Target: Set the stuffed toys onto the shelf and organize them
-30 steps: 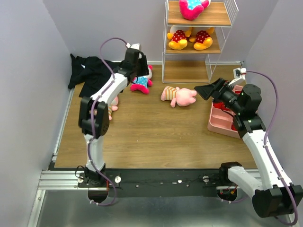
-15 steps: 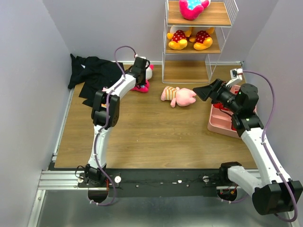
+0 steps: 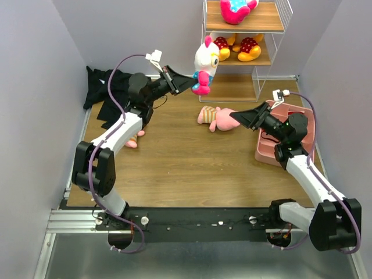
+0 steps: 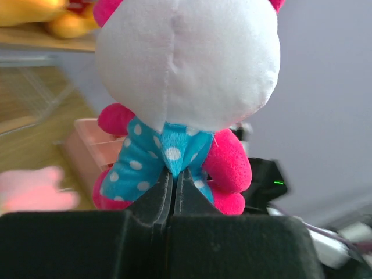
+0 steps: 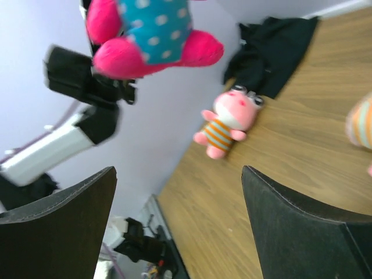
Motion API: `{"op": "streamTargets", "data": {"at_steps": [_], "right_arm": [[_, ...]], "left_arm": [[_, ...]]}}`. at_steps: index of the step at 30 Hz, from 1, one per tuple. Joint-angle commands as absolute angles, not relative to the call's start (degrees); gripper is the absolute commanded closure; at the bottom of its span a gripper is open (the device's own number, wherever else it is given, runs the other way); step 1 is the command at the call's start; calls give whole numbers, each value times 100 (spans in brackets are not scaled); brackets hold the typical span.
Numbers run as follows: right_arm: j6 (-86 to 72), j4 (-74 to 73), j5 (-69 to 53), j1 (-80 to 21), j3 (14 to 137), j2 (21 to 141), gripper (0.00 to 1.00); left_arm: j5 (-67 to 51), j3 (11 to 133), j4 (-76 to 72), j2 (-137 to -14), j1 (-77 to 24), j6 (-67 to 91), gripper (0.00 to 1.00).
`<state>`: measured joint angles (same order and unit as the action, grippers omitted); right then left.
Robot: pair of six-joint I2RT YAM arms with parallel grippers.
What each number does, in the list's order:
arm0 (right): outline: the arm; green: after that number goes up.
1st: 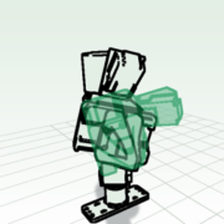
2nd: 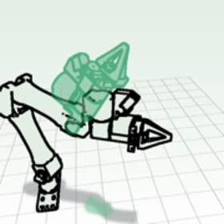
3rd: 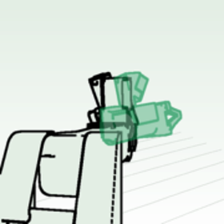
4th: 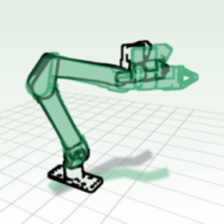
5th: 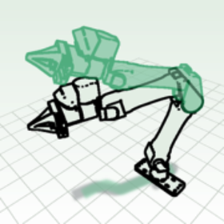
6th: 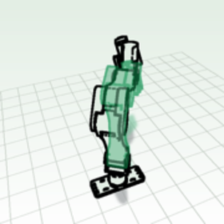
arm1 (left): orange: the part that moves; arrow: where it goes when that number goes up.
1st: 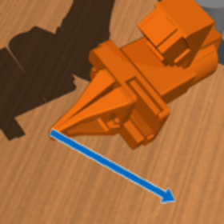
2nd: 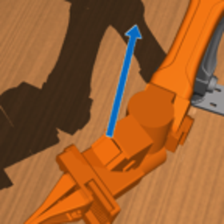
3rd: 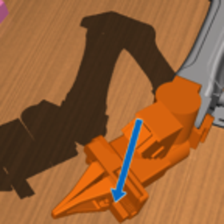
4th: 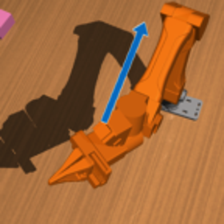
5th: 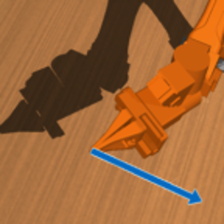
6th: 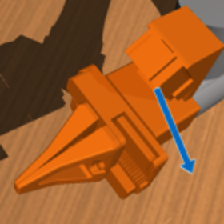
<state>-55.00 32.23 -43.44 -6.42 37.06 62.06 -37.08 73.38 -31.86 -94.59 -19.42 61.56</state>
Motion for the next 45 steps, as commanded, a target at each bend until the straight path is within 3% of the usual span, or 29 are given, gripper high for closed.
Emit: {"op": "streamTargets", "data": {"at_steps": [1, 6, 16, 24, 39, 45], "right_arm": [[-6791, 5489, -4764, -782, 3586, 6476, 5], [-7601, 6135, -4292, -1255, 3718, 6732, 6], [-9507, 6662, -2507, -2039, 3314, 6829, 9], [-9720, 6240, -1460, -2452, 3156, 6469, 11], [-10037, 6450, -1257, -2478, 3234, 6758, 21], [-9958, 6653, -1187, -2479, 3252, 6803, 34]], "left_arm": [[-4493, 6759, -7804, -9667, -2065, 9558, 100], [-3964, 6908, -9509, -10291, -2408, 11205, 100], [-3297, 6821, -9642, -10318, -2742, 10952, 100], [-3006, 6785, -9642, -10213, -2953, 10811, 100], [-2883, 6645, -9642, -9853, -3339, 10881, 100], [-2830, 6487, -9633, -9826, -3507, 10828, 100]]}}
